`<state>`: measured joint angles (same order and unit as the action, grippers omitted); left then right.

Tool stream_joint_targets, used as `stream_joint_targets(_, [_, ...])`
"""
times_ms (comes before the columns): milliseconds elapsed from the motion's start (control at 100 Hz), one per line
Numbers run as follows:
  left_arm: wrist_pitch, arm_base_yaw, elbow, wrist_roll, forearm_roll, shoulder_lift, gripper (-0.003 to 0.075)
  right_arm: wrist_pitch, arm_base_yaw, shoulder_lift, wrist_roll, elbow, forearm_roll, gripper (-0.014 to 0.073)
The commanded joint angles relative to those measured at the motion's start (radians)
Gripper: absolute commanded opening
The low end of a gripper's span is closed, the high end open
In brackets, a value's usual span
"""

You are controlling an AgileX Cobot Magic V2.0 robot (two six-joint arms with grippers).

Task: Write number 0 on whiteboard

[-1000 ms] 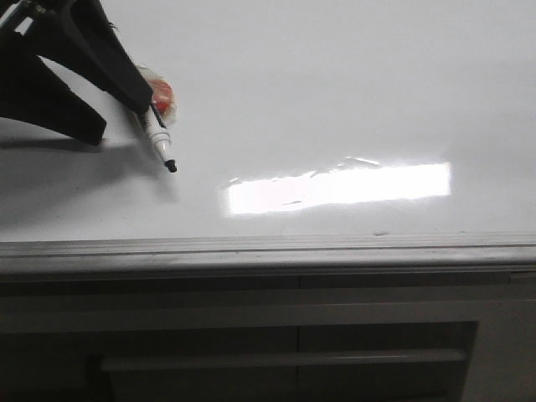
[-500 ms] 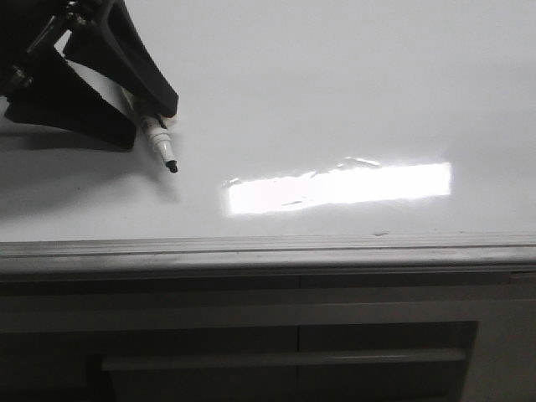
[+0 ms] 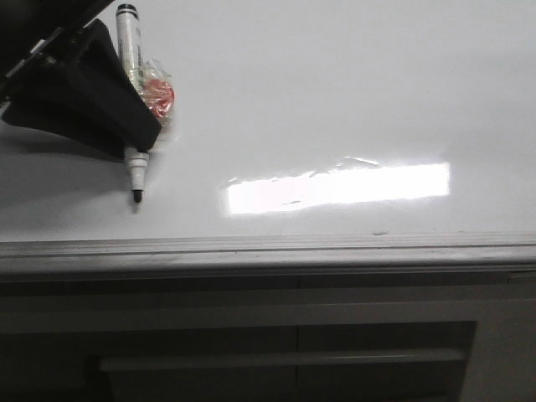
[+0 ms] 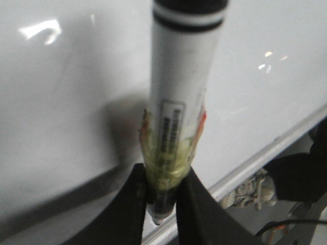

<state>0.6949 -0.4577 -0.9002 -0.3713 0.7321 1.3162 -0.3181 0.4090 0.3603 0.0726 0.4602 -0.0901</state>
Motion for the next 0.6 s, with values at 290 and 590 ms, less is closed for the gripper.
stream_joint_targets(290, [0.147, -0.169, -0.048, -0.791, -0.028, -0.270, -0.0020, -0.150, 0.575, 0.403, -0.417, 0.353, 0.041, 0.0433])
stream_joint_targets(590, [0.281, -0.185, -0.048, -0.798, -0.255, -0.297, -0.0020, -0.050, 0.685, 0.672, -0.415, 0.528, 0.132, 0.0435])
